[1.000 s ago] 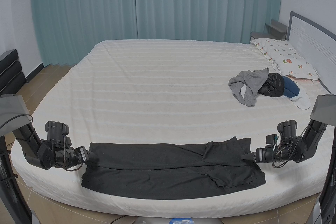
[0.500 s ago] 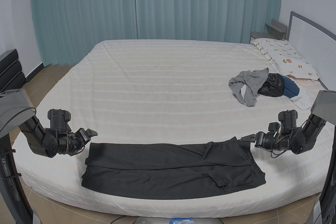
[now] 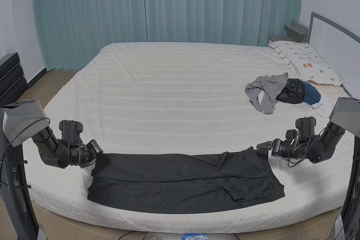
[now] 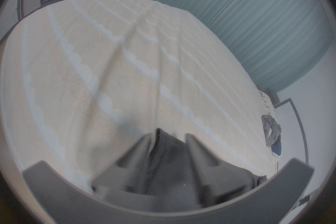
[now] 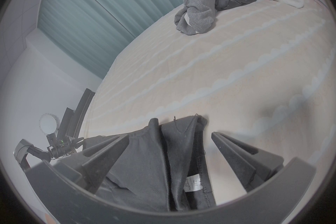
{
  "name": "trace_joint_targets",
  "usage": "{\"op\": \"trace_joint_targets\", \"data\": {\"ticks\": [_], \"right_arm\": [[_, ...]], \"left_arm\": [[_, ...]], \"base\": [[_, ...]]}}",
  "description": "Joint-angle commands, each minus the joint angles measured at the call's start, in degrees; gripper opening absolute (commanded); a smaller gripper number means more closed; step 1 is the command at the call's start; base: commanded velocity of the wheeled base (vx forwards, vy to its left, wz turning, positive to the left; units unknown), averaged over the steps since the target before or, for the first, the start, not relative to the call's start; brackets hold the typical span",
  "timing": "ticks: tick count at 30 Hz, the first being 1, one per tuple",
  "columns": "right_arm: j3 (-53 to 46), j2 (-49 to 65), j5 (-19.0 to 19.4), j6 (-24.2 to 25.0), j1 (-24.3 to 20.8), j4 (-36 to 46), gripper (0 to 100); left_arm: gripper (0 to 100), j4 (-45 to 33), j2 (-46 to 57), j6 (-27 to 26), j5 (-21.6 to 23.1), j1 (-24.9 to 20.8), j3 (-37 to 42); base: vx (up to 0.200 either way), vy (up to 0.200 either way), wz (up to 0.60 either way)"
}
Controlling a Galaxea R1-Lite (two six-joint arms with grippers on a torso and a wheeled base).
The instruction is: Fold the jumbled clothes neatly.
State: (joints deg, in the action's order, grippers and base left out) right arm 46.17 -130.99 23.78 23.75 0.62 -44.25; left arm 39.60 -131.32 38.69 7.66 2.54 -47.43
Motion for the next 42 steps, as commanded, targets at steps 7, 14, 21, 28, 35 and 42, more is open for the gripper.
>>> {"op": "trace_joint_targets", "data": {"ticks": [7,14,21,28,35,42], "right_arm": [[4.0,-2.8,0.0,5.2,0.1,0.3,100],[4.1,-3.9,-0.1,5.2,-0.7,0.5,0],[4.5,-4.0,-0.9,5.2,-0.2,0.5,0],[4.5,-3.4,-1.9,5.0,1.1,0.2,0],[4.2,-2.9,-2.7,4.5,1.8,0.6,0],[3.9,-3.0,-2.7,4.2,1.8,0.7,0]], "left_arm": [[0,1.0,-0.8,1.9,-0.7,1.3,-0.1],[0,2.3,-1.0,2.1,-0.7,1.6,0.3],[0,2.3,-1.0,2.2,-0.7,1.8,0.3],[0,2.3,-1.0,2.1,-0.8,2.9,0.2],[0,2.3,-0.8,2.1,-0.7,3.5,0.6],[0,2.3,-0.9,1.8,-0.7,3.1,0.6]], "base": [[0.000,0.000,0.00],[0.000,0.000,0.00],[0.000,0.000,0.00],[0.000,0.000,0.00],[0.000,0.000,0.00],[0.000,0.000,0.00]]}}
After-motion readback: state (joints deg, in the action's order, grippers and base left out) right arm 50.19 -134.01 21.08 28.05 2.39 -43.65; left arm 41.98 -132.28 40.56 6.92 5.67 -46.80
